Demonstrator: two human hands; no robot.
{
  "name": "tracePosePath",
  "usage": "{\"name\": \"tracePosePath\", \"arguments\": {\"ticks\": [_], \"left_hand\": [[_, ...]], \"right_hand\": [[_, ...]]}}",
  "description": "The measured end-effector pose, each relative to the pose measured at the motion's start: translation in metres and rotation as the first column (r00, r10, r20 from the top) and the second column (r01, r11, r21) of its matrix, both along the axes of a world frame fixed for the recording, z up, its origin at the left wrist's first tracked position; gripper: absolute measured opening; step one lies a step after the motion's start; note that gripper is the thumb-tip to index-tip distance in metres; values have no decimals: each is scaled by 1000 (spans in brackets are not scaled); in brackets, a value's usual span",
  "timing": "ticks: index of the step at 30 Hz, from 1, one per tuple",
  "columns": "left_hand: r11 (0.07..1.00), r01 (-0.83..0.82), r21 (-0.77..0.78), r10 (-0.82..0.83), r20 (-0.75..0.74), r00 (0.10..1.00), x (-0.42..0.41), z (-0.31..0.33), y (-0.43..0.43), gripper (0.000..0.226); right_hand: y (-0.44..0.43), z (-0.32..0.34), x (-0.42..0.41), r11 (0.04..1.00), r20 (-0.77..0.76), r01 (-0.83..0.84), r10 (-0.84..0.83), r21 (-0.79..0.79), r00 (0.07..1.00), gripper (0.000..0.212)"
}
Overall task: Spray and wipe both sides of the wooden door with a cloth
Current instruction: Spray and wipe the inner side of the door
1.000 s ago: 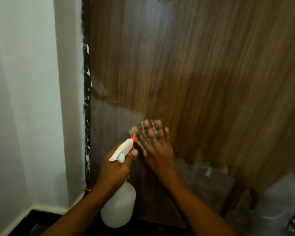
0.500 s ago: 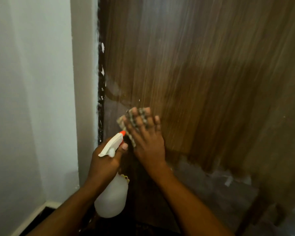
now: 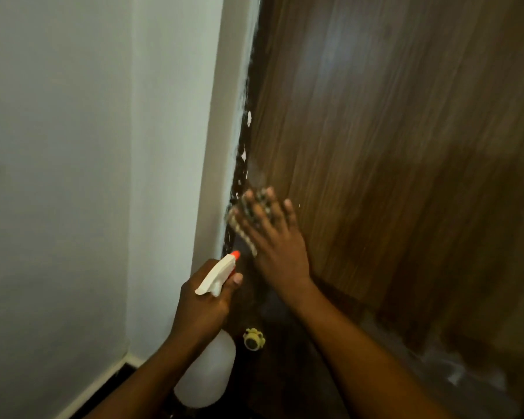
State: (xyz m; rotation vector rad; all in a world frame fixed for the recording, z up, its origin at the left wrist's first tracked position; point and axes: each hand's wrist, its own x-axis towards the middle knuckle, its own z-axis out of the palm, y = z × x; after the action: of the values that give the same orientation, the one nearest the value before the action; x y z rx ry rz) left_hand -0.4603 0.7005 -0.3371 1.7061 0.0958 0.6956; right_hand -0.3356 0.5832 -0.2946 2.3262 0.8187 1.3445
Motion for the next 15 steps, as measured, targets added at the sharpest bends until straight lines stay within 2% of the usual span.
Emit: {"name": "tracePosePath", "arguments": {"ticks": [2,4,6,8,10,11,12,15], "left_hand": [[1000,11,-28,-11,-4,1000,1,2,4,32],[998,44,-45,-44,-7,999,3,1,6,24],[995,78,-62,-77,10,997,2,1,10,22],[993,86,-75,-85,21,996,1,2,16,31],[994,74,-75,-72,21,997,0,0,19,32],[995,73,-75,-71,26,997,-1,-2,22,30],[995,73,-70,-70,37,997,-2,-4,24,29],[995,91,-43,-89,51,995,-2,-12,30,27]], "right_hand": [[-25,-18,2,972,-6,-41,41,-229,999,75],[-51,-8,0,939,32,-58,74,-340,997,68],[-55,31,-2,967,121,-10,42,-256,992,67],[-29,81,5,999,202,12,-3,-41,979,71],[7,108,10,994,171,24,-41,104,984,72],[19,105,9,992,149,23,-42,125,988,71],[25,92,9,996,125,6,-18,94,992,71],[8,4,1,982,3,-24,25,-189,1000,87]]}}
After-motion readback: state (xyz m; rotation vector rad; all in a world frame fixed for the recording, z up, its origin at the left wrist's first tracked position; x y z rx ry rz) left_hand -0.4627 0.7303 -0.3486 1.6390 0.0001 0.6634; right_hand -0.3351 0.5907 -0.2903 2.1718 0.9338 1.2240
